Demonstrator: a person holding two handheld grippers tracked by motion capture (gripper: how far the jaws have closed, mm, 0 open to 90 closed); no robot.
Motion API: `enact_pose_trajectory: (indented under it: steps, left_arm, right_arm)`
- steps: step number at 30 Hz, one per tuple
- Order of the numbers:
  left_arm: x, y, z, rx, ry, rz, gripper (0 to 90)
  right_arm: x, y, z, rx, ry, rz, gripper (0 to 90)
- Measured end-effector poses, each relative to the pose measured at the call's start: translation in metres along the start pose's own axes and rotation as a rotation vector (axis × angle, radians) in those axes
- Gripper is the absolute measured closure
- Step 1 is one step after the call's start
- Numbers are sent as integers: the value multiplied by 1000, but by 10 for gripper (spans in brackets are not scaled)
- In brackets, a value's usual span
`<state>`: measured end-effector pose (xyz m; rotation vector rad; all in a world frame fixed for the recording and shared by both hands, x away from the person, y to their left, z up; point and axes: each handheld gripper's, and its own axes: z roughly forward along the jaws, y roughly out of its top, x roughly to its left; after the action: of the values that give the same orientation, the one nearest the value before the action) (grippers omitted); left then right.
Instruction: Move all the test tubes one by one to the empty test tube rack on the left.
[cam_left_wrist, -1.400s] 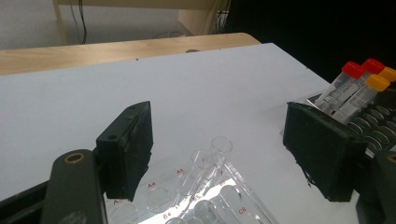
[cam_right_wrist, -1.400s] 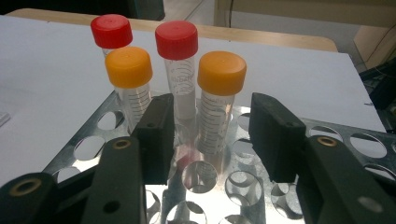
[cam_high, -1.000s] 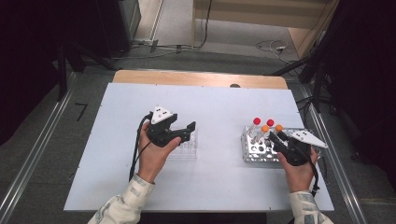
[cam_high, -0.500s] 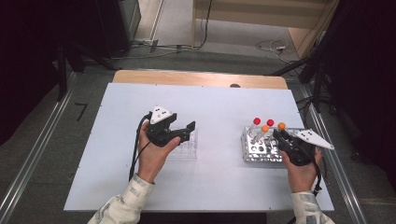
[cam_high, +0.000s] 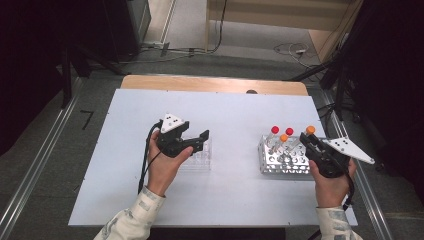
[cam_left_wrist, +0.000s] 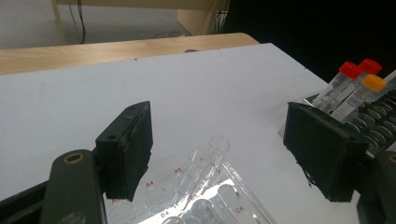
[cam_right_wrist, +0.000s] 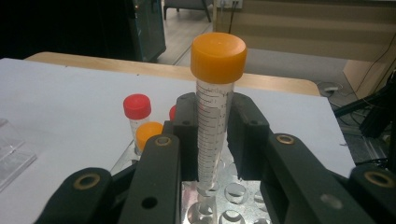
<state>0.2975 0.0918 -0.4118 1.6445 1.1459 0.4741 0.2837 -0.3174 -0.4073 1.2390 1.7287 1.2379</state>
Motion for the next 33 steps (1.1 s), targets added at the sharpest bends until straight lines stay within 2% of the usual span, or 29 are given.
enact_pose_trajectory:
  steps: [7, 13, 22, 33]
  left_arm:
    - [-2, 1, -2, -4, -3, 0, 246]
    - [-3, 2, -3, -6, -10, -1, 246]
    - [-7, 2, -3, -6, -19, 6, 247]
    - [-13, 2, -3, -4, -34, 12, 247]
  right_arm:
    - [4, 1, -6, 4, 23, 2, 716]
    - [18, 4, -10, 16, 73, -17, 716]
    - [47, 6, -9, 22, 167, -54, 717]
    - [92, 1, 11, 68, 282, -124, 717]
